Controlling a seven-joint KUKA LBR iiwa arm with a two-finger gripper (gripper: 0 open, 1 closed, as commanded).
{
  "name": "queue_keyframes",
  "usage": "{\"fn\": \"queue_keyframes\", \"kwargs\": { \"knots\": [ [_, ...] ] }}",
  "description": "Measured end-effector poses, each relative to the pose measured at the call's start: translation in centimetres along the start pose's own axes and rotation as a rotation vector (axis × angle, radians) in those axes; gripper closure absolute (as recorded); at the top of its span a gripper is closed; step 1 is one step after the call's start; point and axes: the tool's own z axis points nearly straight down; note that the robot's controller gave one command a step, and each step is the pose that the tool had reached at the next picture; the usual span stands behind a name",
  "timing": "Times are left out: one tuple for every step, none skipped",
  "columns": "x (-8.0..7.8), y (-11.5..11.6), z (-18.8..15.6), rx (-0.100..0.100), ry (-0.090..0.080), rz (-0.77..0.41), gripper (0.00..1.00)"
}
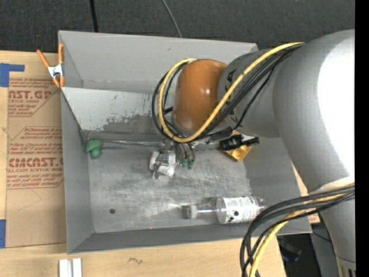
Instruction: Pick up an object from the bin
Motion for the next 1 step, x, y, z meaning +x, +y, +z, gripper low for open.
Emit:
{"fn": "queue_keyframes", "kwargs": {
  "knots": [
    [0.45,-1.94,-6.34,0.001,0.004,-0.007,1.0]
  ]
}}
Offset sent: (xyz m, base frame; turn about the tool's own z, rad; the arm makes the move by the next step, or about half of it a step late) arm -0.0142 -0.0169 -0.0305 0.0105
